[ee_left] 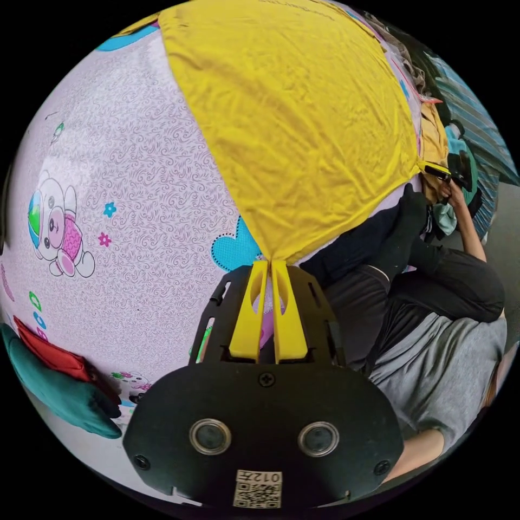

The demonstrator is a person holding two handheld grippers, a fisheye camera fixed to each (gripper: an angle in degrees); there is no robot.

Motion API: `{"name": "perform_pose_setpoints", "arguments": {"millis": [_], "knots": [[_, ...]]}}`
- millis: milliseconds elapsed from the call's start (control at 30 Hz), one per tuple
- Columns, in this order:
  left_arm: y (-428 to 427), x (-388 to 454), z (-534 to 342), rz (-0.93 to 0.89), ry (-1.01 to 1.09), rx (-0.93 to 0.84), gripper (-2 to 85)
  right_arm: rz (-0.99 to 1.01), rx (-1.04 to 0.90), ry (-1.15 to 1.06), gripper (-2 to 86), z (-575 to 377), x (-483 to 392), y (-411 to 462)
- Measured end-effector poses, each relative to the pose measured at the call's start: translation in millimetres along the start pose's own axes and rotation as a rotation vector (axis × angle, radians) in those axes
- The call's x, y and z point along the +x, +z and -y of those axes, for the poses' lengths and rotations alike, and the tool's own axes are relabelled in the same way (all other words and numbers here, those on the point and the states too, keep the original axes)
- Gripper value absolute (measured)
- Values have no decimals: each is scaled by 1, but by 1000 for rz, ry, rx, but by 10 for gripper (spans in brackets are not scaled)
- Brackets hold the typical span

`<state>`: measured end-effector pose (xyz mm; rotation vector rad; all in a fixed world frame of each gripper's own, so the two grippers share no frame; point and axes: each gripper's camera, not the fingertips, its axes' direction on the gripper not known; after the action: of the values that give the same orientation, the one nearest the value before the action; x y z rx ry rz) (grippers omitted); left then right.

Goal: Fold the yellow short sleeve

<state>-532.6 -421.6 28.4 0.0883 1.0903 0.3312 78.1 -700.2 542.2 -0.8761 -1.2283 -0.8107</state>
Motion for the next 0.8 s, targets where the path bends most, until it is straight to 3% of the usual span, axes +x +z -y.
{"name": "perform_pose_setpoints", "arguments": {"millis": [67, 133, 167, 300, 433, 567, 800], "knots": [[-20, 1, -6, -43, 60, 91, 2, 290, -19, -11, 0, 0, 16, -27], [-48, -11, -23, -217, 91, 288, 1, 454, 48, 30, -1, -7, 38, -51], [-50, -16, -26, -240, 85, 300, 0, 479, 66, 97, -2, -14, 58, -59], [-21, -33, -20, -182, -18, 107, 0, 393, -7, 224, -3, -27, 92, -48], [2, -33, -1, -216, -35, 92, 0, 380, -23, 203, -3, -22, 81, -32], [23, -33, 12, -165, -78, -4, 0, 217, -155, 168, -5, -14, 62, -10], [49, -29, 27, -172, -153, -27, 0, 38, -141, 182, -8, -14, 46, 9]]}}
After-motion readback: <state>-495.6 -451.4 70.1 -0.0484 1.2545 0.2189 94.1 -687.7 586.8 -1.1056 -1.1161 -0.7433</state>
